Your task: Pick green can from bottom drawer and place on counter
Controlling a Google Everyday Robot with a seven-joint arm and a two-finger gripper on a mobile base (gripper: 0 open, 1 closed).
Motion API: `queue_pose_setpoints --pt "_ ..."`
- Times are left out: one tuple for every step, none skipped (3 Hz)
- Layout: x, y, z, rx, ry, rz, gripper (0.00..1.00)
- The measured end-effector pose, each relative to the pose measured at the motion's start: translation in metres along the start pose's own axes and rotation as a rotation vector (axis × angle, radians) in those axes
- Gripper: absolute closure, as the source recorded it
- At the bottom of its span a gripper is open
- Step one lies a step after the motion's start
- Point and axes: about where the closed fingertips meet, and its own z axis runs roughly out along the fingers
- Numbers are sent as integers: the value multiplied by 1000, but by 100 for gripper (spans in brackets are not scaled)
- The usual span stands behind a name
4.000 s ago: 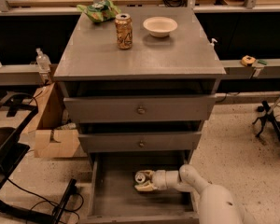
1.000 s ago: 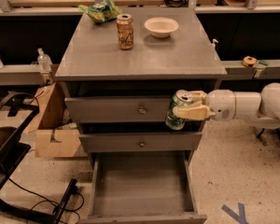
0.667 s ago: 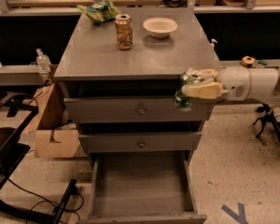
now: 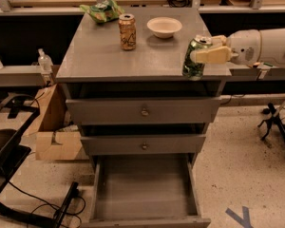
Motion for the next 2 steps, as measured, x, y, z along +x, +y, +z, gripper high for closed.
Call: queue_pose_setpoints --pt "-27 -42 1 84 14 -36 100" --pt "-43 -79 0 166 12 -74 100"
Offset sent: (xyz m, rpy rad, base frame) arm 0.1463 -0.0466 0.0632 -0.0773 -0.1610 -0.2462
